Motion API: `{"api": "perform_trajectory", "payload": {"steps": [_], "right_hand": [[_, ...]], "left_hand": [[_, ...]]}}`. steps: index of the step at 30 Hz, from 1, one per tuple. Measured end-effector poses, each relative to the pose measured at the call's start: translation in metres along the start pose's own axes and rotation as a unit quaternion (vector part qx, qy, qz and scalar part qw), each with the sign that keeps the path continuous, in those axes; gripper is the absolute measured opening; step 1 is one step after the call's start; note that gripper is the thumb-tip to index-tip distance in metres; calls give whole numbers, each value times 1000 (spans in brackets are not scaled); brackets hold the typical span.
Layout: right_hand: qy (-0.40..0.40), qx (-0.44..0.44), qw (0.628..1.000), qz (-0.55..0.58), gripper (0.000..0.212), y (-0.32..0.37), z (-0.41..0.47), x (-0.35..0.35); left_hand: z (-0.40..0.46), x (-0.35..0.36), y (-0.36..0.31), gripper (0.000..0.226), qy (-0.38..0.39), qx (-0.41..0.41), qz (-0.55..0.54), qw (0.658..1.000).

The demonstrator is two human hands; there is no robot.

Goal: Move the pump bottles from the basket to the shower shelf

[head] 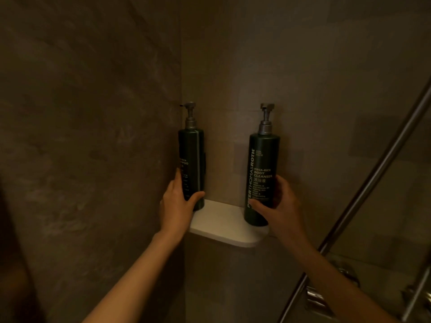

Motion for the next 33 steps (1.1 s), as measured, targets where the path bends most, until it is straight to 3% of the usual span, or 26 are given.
{"api": "perform_trajectory", "payload": {"steps": [3, 7, 11, 15, 19, 24, 28, 33], "right_hand": [[-37, -28, 998, -36, 81, 6, -11, -1], [-99, -192, 956, -196, 66, 5, -44, 8], [-43, -266, 946, -181, 49, -11, -86, 24], [56, -294, 946, -127, 37, -27, -131, 36], [162, -301, 934, -106, 35, -58, -179, 51], [317, -245, 907, -127, 39, -95, -248, 68], [463, -229, 842, -157, 47, -102, -303, 80], [566, -244, 774, -145, 52, -86, -363, 107]], "left_hand": [[-19, -3, 0, 74, 5, -18, 28, 999], [-60, -9, 3, 57, -21, 42, 119, 992], [-116, -13, 7, 49, -39, 81, 221, 971], [-180, -12, 18, 47, -34, 66, 295, 953], [-253, -21, 36, 49, 1, -26, 362, 932], [-361, -41, 54, 50, 55, -175, 429, 885], [-438, -70, 58, 49, 84, -288, 459, 836], [-505, -108, 67, 50, 88, -411, 461, 782]]}}
Point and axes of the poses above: each hand's wrist, its own z-axis towards the middle knuckle, its own x-axis out of the palm, y = z × x, the point moved 1 cm from there along z, towards the middle knuckle
